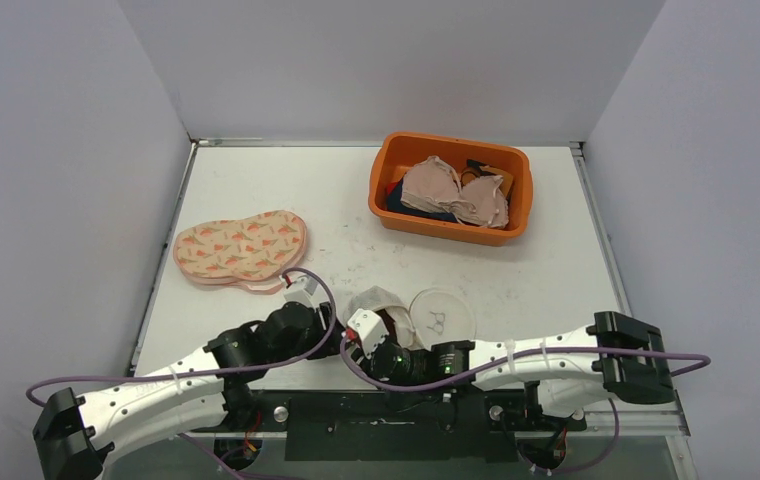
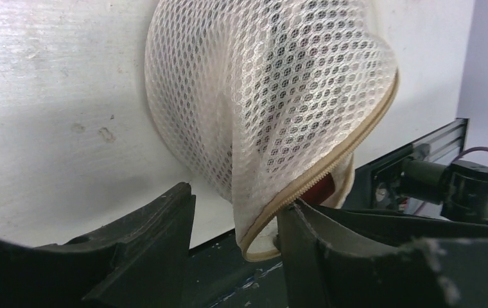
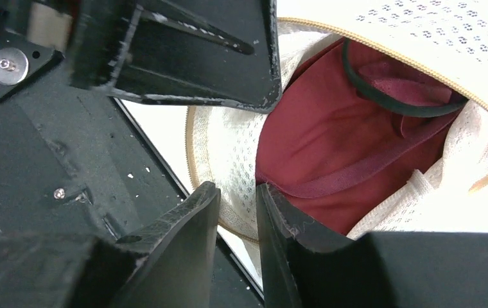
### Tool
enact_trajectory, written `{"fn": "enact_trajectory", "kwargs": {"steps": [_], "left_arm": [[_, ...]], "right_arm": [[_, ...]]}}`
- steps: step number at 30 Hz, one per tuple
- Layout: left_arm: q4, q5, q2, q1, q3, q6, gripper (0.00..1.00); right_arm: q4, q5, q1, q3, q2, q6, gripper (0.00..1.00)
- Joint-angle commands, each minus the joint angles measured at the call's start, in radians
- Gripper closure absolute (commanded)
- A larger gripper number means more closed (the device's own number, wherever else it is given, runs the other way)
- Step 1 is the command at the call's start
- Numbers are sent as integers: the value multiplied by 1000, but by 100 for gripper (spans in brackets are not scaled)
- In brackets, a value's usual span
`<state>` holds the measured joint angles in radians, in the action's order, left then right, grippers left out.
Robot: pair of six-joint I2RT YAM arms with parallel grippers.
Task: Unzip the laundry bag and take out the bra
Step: Pick up the bra from the laundry bag.
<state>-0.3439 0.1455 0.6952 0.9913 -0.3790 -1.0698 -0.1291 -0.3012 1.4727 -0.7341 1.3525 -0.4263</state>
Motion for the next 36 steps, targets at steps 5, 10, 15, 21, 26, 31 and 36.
{"fn": "enact_trajectory", "kwargs": {"steps": [5,10,15,21,26,31,36], "left_arm": [[-40,96,45,26,-81,45,83],[-49,109,47,29,-91,62,100],[-39,105,60,36,-91,74,100],[-28,97,53,41,-72,74,100],[-27,98,31,41,-58,69,100],[-18,97,26,42,-51,68,100],[-13,94,22,42,-42,65,100]], "right_arm": [[23,-141,13,-4,-102,-31,58],[5,-193,-40,-32,-109,-58,43],[4,-155,-101,-88,-26,-58,37],[34,-148,-132,-122,44,-80,37],[59,-139,-138,-141,78,-96,37],[60,-141,-140,-152,109,-118,33],[47,-157,-142,-151,110,-133,30]]}}
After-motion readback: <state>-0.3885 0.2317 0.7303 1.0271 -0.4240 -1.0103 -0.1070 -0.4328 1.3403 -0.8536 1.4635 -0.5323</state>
